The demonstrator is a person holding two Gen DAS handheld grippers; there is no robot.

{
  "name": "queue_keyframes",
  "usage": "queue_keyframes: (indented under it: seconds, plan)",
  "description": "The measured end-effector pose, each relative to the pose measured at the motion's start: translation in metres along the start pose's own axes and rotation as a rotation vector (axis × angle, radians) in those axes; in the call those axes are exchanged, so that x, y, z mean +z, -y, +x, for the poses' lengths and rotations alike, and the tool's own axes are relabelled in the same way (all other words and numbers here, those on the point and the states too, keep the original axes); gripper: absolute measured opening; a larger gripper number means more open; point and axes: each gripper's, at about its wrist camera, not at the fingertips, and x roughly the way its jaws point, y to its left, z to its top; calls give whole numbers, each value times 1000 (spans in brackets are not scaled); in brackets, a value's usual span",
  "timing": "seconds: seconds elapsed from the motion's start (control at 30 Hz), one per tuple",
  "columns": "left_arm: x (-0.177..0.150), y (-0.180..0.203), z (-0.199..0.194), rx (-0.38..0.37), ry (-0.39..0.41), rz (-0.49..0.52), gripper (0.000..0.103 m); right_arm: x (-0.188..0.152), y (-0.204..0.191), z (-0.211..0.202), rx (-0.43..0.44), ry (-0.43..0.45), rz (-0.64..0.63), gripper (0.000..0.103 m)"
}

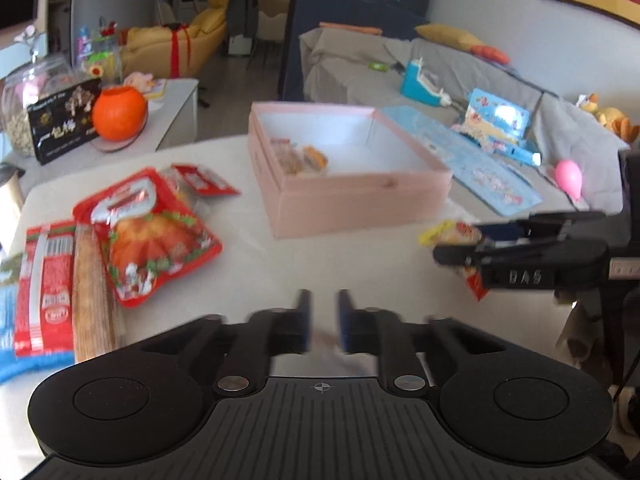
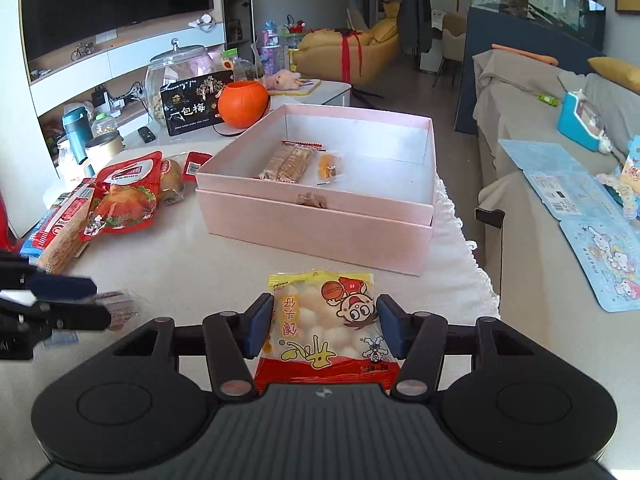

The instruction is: Organize snacks

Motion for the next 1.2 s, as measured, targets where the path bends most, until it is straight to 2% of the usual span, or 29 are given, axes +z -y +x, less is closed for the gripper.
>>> queue_keyframes:
  seconds: [0.17,0.23,0.3,0.37,0.5,0.63,0.77,0.8,0.87,1.03,1.13,1.2]
  plan:
    - [66,10,-7,-20,166,49,11,13,4,-17,0,69,7,56]
    - [79,10,-5,-18,192,26,15,20,5,-24,-17,105,4,56]
    - [78,8,4,-20,147,2,16,23,6,-29,-25,126,1,56]
    - [62,8,14,-8,79,-14,17,21,8,-28,-18,118,7,56]
    - [18,8,27,35,-49,-26,18,9,7,-8,-14,46,21,56]
    - [-12,22,27,56,-114,31,19,-1,2,13,8,-5,30,56]
    - [-31,37,30,88,-155,118,21,-10,-9,26,-21,-18,-3,59]
    - [-34,38,31,104,-162,135,21,-12,-14,26,-34,-15,-26,63]
    - [-38,39,32,128,-160,161,28,-15,-19,25,-49,-13,-65,73]
    - [-35,29,34,163,-160,139,38,-23,-17,25,-80,-18,-85,81]
    - [-31,19,37,177,-161,106,43,-27,-7,28,-68,-43,-37,82]
    - [-28,13,38,160,-169,59,43,-28,1,29,-43,-53,18,84]
